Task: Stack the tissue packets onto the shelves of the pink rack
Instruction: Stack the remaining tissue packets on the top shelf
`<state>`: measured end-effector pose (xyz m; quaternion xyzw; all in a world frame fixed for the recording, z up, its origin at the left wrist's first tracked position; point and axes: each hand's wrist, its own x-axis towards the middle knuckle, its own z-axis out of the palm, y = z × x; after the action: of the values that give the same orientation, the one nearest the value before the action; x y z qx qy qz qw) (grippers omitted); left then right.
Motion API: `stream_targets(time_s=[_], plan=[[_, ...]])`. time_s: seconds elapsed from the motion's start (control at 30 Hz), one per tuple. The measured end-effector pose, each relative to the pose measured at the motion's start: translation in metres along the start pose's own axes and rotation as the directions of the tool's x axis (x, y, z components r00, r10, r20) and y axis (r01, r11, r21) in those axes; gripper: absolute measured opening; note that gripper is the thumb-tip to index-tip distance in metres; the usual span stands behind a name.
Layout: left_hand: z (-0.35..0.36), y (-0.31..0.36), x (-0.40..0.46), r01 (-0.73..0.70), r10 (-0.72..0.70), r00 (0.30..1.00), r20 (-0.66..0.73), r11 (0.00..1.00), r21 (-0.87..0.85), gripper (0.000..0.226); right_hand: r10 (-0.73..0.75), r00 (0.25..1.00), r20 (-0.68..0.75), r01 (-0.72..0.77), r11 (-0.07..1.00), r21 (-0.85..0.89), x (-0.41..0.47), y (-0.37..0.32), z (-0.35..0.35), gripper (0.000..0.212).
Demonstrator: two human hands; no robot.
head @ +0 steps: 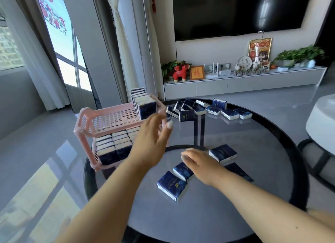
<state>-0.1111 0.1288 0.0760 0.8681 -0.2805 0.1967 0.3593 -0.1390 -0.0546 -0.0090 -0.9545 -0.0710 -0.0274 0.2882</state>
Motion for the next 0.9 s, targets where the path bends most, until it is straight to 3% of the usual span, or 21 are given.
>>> stream_targets(time_s=[0.17, 0.3, 0.43, 0.53, 0.73, 0.8, 0.9], plan=[[0.026, -0.013, -0.052, 0.237, -0.244, 0.938, 0.245, 0.97, 0.057, 0.063, 0.036, 0.999, -0.025, -0.036, 0.999, 0.026, -0.027, 0.0, 0.009, 0.043], [0.039, -0.015, -0.083, 0.367, -0.359, 0.882, 0.306, 0.93, 0.035, 0.076, 0.028, 0.992, -0.123, -0.039, 0.995, -0.089, -0.04, -0.003, 0.012, 0.046], [0.042, -0.021, -0.104, 0.309, -0.328, 0.859, 0.392, 0.944, 0.114, 0.081, 0.079, 0.984, -0.157, -0.101, 0.986, -0.131, -0.053, 0.0, 0.024, 0.059], [0.042, -0.028, -0.112, 0.242, -0.276, 0.886, 0.371, 0.961, 0.136, 0.072, 0.031, 0.986, -0.161, -0.062, 0.98, -0.191, -0.056, 0.001, 0.028, 0.068], [0.038, -0.026, -0.117, 0.39, -0.357, 0.91, 0.212, 0.91, -0.142, 0.042, 0.019, 0.967, -0.253, -0.03, 0.999, -0.04, -0.06, 0.004, 0.025, 0.061], [0.035, -0.022, -0.116, 0.469, -0.437, 0.883, 0.172, 0.825, -0.315, 0.037, 0.067, 0.953, -0.294, -0.056, 0.997, 0.048, -0.062, 0.005, 0.024, 0.056], [0.035, -0.02, -0.113, 0.526, -0.536, 0.825, 0.179, 0.61, -0.593, 0.04, 0.157, 0.941, -0.299, -0.084, 0.966, 0.243, -0.062, 0.007, 0.025, 0.043]])
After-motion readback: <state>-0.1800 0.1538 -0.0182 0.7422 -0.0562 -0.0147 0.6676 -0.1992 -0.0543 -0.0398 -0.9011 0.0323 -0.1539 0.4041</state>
